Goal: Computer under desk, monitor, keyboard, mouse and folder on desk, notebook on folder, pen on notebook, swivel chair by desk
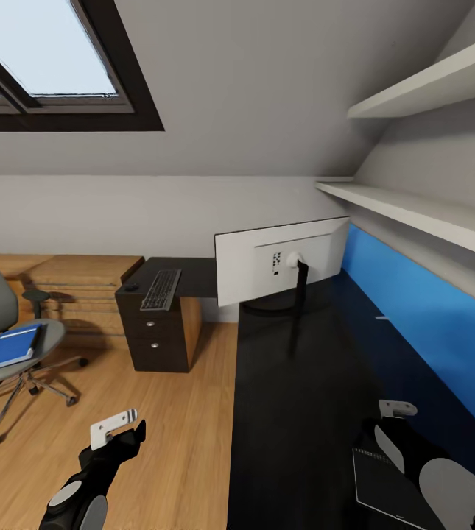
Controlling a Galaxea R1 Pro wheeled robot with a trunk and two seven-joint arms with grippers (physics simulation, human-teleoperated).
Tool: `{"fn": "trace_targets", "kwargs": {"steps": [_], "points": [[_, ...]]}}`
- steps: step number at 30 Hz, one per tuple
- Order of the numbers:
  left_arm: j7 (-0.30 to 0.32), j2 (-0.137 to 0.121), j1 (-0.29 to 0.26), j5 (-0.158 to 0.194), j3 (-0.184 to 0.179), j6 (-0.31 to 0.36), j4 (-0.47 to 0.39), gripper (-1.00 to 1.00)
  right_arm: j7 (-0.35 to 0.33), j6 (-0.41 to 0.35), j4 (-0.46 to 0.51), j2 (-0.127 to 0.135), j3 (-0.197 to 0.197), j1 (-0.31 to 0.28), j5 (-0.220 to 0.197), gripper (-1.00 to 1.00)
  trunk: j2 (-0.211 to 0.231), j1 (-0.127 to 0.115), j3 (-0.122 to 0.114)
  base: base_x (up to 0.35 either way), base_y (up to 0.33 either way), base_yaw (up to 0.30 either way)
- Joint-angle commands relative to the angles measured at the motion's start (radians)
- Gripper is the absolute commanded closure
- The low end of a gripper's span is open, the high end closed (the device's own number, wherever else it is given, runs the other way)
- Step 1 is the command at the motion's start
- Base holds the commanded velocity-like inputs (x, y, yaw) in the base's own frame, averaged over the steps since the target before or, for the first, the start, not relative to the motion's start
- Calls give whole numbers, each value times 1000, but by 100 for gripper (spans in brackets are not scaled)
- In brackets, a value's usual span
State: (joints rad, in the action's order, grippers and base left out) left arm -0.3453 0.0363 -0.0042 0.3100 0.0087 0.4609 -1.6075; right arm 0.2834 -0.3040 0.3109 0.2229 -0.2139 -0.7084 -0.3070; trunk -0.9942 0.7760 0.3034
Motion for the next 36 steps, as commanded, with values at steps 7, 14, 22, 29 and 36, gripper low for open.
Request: {"fn": "trace_targets", "kwargs": {"steps": [7,14,22,29,36], "points": [[-6,1,0,11,0,4,-2,-100,7,-4,3,0,-10,0,-9,-100,-1,0,1,-188,0,0],[-6,1,0,11,0,4,-2,-100,5,-1,3,1,-10,0,-9,-100,-1,0,1,-76,0,0],[-6,1,0,11,0,4,-2,-100,5,1,3,1,-10,0,-7,-100,-1,0,1,-168,0,0],[-6,1,0,11,0,4,-2,-100,5,2,4,1,-10,0,-7,-100,-1,0,1,-8,0,0],[-6,1,0,11,1,4,-2,-100,5,2,4,2,-10,0,-6,-100,-1,0,1,-129,0,0]]}}
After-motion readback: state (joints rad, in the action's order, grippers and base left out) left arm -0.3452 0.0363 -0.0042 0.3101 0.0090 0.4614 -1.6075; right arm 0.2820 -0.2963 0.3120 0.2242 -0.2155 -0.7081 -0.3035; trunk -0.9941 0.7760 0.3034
